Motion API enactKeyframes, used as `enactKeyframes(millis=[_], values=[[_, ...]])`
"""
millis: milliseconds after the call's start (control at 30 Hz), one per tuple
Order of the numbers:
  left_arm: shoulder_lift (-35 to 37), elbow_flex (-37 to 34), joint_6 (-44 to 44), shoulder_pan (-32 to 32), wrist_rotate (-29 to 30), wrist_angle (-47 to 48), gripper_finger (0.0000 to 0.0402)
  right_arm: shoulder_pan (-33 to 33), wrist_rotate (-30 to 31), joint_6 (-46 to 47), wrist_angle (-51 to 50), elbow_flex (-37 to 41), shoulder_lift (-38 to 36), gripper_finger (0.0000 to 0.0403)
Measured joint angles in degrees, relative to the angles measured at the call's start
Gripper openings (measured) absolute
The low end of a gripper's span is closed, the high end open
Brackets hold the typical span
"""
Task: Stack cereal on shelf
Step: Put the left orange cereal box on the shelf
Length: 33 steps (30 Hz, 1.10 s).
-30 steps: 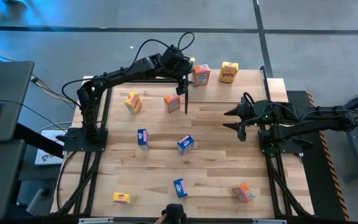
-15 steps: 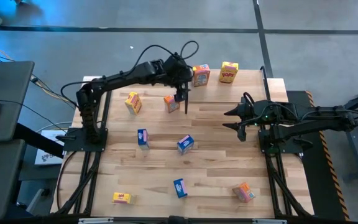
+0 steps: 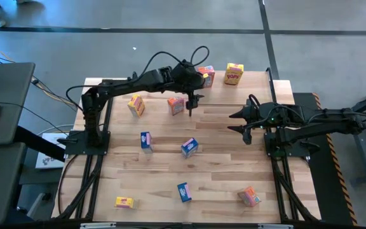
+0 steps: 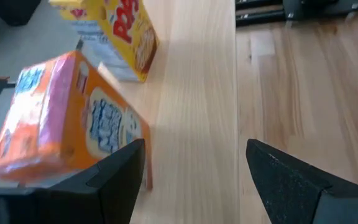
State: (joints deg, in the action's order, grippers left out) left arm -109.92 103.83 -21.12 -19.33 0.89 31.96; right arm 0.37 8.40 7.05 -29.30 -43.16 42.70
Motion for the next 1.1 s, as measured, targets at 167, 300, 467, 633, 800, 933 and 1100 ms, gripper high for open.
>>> enactKeyframes(millis=[167, 300, 467, 633, 800, 933, 1100], values=[[-0.99, 0.0, 0.04, -0.17, -0.2, -1.71, 0.0271, 0.01, 0.01, 0.0, 0.0, 0.01, 0.0, 0.0226], [-0.95, 0.0, 0.02, -0.59, -0.18, -1.83, 0.0271, 0.0, 0.0, 0.0, 0.0, -0.01, -0.02, 0.0226], [-0.95, 0.0, 0.04, -1.8, -0.18, -1.84, 0.0271, 0.0, 0.01, 0.0, 0.0, 0.0, 0.0, 0.0226], [-0.95, 0.0, 0.0, -2.51, -0.19, -1.87, 0.0271, 0.01, 0.0, 0.0, 0.0, 0.01, 0.0, 0.0226], [-0.95, 0.0, -0.02, -3.29, -0.25, -1.85, 0.0271, 0.01, 0.01, 0.0, 0.0, 0.0, -0.01, 0.0226], [-0.95, 0.0, -0.07, -3.85, -0.21, -1.87, 0.0271, 0.01, 0.01, 0.0, 0.0, 0.0, 0.0, 0.0226], [-0.95, 0.0, -0.05, -4.39, -0.4, -1.84, 0.0271, 0.0, 0.0, 0.0, 0.0, 0.0, -0.01, 0.0226]])
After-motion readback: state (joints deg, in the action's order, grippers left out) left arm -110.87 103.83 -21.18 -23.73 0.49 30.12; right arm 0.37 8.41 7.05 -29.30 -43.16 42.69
